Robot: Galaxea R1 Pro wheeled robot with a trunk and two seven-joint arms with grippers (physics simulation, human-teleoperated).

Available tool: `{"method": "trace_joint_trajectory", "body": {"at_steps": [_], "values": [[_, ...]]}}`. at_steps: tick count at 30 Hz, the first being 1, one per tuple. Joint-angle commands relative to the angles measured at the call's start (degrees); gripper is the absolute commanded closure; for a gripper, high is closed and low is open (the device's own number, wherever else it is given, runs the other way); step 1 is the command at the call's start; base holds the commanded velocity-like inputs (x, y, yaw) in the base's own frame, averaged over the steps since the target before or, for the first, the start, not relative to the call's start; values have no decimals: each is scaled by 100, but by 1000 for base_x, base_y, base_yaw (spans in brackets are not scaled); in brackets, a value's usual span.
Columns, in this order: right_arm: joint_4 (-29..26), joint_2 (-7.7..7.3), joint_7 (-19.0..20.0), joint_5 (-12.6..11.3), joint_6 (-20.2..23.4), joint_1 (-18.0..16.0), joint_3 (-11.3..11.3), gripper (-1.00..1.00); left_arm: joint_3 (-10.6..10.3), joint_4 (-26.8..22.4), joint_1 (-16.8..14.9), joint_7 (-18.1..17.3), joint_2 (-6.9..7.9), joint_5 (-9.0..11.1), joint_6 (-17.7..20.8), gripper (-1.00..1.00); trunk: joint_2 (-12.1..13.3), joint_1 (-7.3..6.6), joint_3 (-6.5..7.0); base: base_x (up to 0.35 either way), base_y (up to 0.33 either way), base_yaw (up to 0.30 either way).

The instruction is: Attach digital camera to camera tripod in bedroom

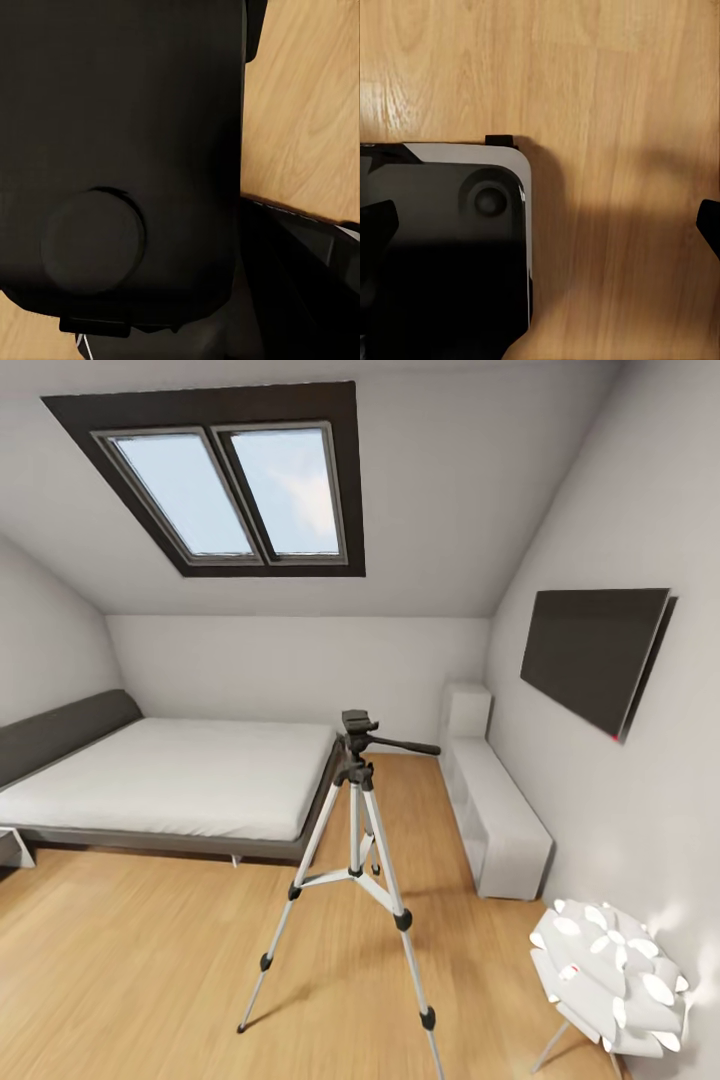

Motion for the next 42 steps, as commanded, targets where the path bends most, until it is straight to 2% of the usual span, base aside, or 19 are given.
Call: {"method": "trace_joint_trajectory", "body": {"at_steps": [1, 28, 42], "values": [[18, 0, -18, 49, -30, -5, -32, -100, -49, 7, -2, -29, 0, 46, -15, 100, -4, 4, -2, 153, 0, 0], [18, 0, -18, 49, -30, -4, -32, -100, -44, 7, -2, -29, 0, 46, -24, 100, -4, 4, -2, 143, -57, 0], [18, 0, -19, 49, -38, -3, -32, -100, -44, 7, -2, -29, 7, 46, -24, 100, -4, 4, -2, 33, -3, 4]]}}
